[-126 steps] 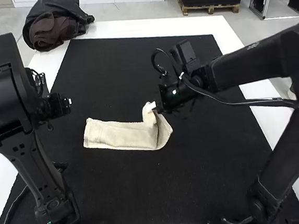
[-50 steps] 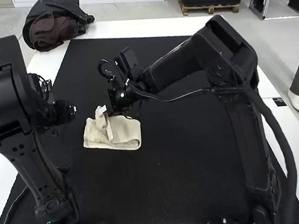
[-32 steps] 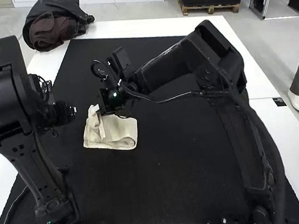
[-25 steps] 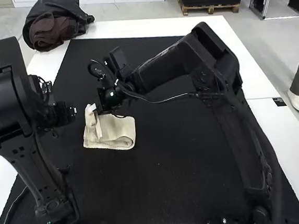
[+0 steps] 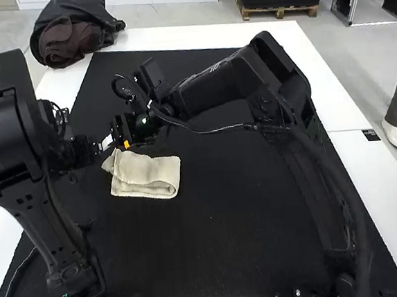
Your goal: Fold the towel.
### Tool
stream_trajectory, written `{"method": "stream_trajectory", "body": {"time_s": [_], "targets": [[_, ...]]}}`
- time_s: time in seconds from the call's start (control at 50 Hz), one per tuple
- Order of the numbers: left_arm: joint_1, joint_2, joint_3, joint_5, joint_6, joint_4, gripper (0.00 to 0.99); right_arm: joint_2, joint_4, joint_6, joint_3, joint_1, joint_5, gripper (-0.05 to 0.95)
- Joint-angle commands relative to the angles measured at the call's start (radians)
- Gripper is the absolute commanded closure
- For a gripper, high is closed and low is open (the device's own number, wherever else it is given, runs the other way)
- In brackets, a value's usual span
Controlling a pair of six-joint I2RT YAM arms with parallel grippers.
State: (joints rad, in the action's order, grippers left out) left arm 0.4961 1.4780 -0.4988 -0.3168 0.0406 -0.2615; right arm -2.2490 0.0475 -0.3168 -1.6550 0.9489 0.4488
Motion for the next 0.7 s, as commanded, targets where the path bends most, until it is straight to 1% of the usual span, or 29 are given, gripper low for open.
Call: {"method": "stream_trajectory", "body": {"time_s": [0.0,0.02,0.04,0.08,0.14,0.16,0.2,0.34,0.38,0.54,0.68], "targets": [[-0.005,-0.045,0.006,0.002,0.007,-0.008,0.030,0.078,0.005,0.022,-0.008,-0.002,0.010,0.21],[-0.008,-0.045,0.006,0.002,0.007,-0.010,0.030,0.086,0.003,0.022,-0.002,-0.006,0.011,0.29],[-0.008,-0.047,0.006,0.002,0.007,-0.012,0.030,0.098,0.003,0.019,0.009,-0.009,0.016,0.41],[-0.008,-0.047,0.006,0.002,0.005,-0.012,0.030,0.114,0.003,0.019,0.027,-0.015,0.030,0.60],[-0.005,-0.048,0.006,0.002,0.005,-0.012,0.030,0.141,0.011,0.021,0.067,-0.021,0.025,0.89],[-0.005,-0.050,0.006,0.002,0.005,-0.010,0.030,0.149,0.020,0.018,0.080,-0.024,0.025,0.92],[-0.002,-0.051,0.008,0.002,0.005,-0.010,0.030,0.161,0.045,0.012,0.104,-0.025,0.030,0.92],[-0.001,-0.051,0.008,0.002,0.005,-0.010,0.030,0.169,0.051,0.015,0.176,-0.027,0.056,0.92],[-0.004,-0.051,0.008,0.002,0.005,-0.010,0.030,0.170,0.066,0.016,0.204,-0.029,0.057,0.92],[-0.008,-0.051,0.006,0.002,0.005,-0.012,0.030,0.169,0.175,0.012,0.308,-0.029,0.057,0.92],[-0.001,-0.056,0.003,0.002,0.005,-0.010,0.030,0.167,0.272,0.001,0.373,-0.041,0.057,0.92]]}}
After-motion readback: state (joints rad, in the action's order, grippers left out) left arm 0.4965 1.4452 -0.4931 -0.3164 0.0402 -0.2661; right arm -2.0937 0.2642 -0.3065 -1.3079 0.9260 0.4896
